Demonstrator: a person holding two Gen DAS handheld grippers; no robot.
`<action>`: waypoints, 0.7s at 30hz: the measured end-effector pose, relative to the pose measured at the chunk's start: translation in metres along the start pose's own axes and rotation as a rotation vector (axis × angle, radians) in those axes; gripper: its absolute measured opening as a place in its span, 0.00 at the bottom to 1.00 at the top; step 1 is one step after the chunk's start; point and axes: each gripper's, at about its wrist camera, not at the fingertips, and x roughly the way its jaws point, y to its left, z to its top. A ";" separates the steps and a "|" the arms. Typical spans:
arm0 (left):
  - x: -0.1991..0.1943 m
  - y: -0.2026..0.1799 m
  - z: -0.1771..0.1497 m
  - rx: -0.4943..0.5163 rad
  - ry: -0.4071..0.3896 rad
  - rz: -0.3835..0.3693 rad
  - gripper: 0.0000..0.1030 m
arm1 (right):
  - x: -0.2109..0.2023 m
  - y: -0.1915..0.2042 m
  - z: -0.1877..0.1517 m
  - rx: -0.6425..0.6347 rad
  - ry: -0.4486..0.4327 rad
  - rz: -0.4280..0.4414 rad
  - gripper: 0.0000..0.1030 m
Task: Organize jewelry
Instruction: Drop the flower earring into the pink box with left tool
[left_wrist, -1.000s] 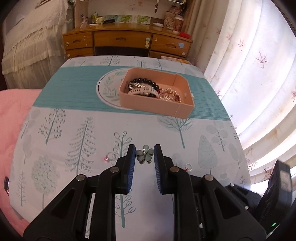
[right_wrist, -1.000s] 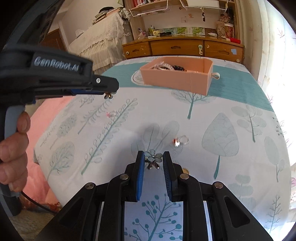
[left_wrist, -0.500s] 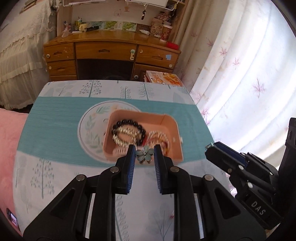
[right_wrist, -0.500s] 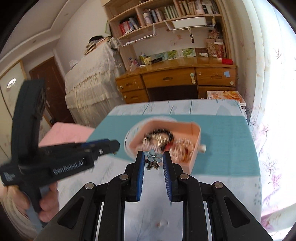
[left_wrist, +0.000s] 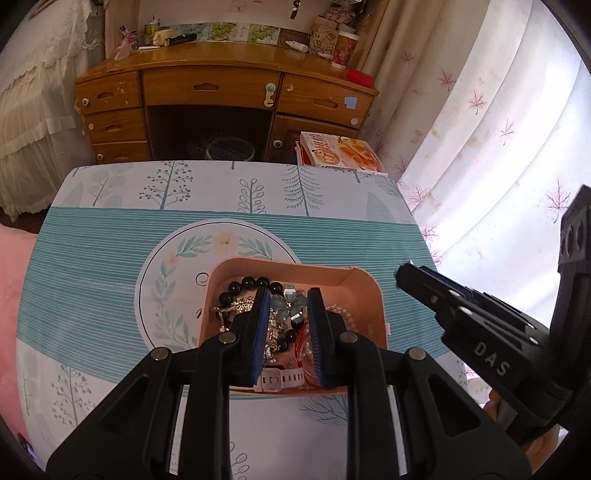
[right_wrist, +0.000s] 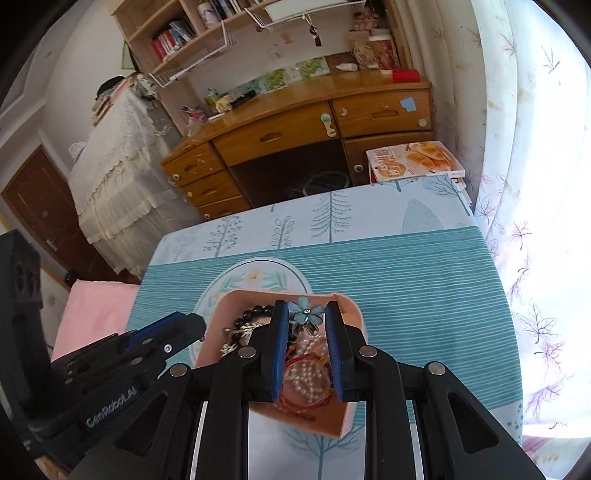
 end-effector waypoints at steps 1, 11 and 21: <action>0.002 0.000 0.000 0.008 0.005 0.000 0.19 | 0.008 -0.001 0.000 0.005 0.005 -0.003 0.20; -0.005 0.012 -0.001 -0.013 -0.008 -0.018 0.52 | 0.032 -0.007 -0.005 0.036 0.024 -0.003 0.20; -0.010 0.040 -0.014 -0.081 0.005 -0.023 0.52 | 0.016 0.006 -0.008 0.008 0.012 0.001 0.37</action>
